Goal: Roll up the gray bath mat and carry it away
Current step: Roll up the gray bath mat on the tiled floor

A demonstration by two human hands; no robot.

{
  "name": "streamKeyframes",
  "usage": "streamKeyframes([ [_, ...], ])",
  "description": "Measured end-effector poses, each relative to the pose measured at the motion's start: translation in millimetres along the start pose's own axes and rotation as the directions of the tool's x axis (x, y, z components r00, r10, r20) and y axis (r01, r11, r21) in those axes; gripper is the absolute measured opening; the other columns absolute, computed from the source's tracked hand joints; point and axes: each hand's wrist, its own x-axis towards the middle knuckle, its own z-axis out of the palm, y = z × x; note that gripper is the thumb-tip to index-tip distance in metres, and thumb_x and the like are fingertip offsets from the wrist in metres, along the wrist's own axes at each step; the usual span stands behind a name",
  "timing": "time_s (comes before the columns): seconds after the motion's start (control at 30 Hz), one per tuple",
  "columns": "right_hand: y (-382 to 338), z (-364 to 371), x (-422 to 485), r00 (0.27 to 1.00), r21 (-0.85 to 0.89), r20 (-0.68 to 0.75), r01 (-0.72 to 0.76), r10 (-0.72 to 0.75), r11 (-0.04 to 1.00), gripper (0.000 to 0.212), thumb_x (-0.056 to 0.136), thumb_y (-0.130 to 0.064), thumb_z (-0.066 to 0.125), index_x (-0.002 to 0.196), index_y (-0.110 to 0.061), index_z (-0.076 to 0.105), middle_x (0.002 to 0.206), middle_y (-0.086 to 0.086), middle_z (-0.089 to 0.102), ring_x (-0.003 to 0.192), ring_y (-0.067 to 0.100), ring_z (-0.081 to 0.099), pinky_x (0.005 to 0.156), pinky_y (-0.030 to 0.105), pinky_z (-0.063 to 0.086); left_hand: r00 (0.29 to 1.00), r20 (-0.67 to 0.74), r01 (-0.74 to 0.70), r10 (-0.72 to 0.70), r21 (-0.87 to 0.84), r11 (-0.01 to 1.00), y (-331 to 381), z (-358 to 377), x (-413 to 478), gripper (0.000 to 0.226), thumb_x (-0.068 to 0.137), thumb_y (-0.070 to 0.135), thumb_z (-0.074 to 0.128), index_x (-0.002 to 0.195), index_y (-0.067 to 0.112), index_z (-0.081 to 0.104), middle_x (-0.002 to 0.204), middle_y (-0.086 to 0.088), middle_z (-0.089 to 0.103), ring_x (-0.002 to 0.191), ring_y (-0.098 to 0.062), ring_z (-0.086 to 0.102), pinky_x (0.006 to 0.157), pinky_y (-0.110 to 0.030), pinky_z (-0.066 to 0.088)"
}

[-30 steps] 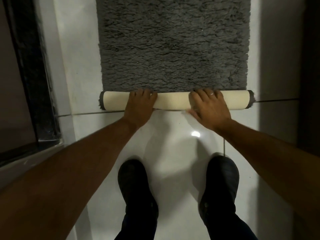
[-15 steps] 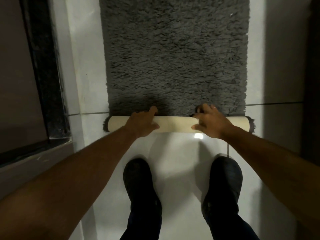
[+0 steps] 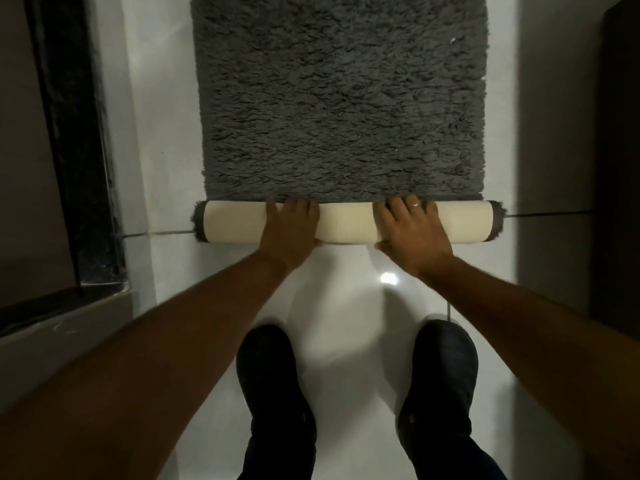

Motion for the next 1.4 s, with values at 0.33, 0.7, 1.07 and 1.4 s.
streamKeyframes([
  [0.33, 1.6, 0.3, -14.9, 0.942, 0.324, 0.315, 0.009, -0.117, 0.946, 0.059, 0.083, -0.048, 0.069, 0.129, -0.021, 0.044, 0.113, 0.008, 0.068, 0.101, 0.028, 0.062, 0.092, 0.040, 0.046, 0.879, 0.462, 0.071, 0.115, -0.367, 0.928, -5.9, -6.1, -35.5, 0.081, 0.090, 0.054, 0.060, 0.154, 0.021, 0.023, 0.156, -0.013, 0.034, 0.140, -0.031, 0.035, 0.115, -0.051, 0.028],
  [0.7, 12.9, -8.7, 2.1, 0.999, 0.196, -0.033, 0.031, -0.025, 0.980, 0.042, 0.095, -0.049, 0.049, 0.117, -0.014, 0.054, 0.120, 0.015, 0.058, 0.106, 0.035, 0.055, 0.088, 0.050, 0.044, 0.995, 0.070, 0.079, -0.075, -0.050, 0.996, 20.7, 18.1, -51.7, 0.132, 0.067, 0.074, 0.067, 0.154, 0.006, -0.003, 0.161, -0.025, 0.010, 0.148, -0.043, 0.007, 0.112, -0.073, 0.005],
  [1.07, -4.3, -15.3, 34.7, 0.999, -0.074, 0.032, 0.019, -0.016, 0.997, 0.103, 0.079, -0.070, 0.058, 0.153, -0.011, 0.017, 0.153, 0.017, 0.031, 0.137, 0.040, 0.031, 0.110, 0.072, 0.019, 0.987, -0.099, 0.122, -0.125, -0.039, 0.992, -4.5, -0.8, -12.2, 0.122, 0.065, 0.065, 0.076, 0.154, 0.017, 0.007, 0.153, -0.017, 0.028, 0.140, -0.039, 0.027, 0.112, -0.067, 0.021],
  [1.4, 11.1, -5.6, 13.7, 0.988, -0.069, 0.092, 0.132, -0.125, 0.989, 0.095, 0.075, -0.068, 0.064, 0.147, -0.021, 0.023, 0.142, 0.018, 0.046, 0.125, 0.040, 0.045, 0.103, 0.061, 0.037, 0.993, -0.118, -0.016, -0.011, -0.230, 0.973, -32.6, 3.6, -21.8, 0.075, 0.080, 0.055, 0.070, 0.142, 0.021, 0.046, 0.138, -0.012, 0.055, 0.124, -0.033, 0.049, 0.106, -0.054, 0.031],
])
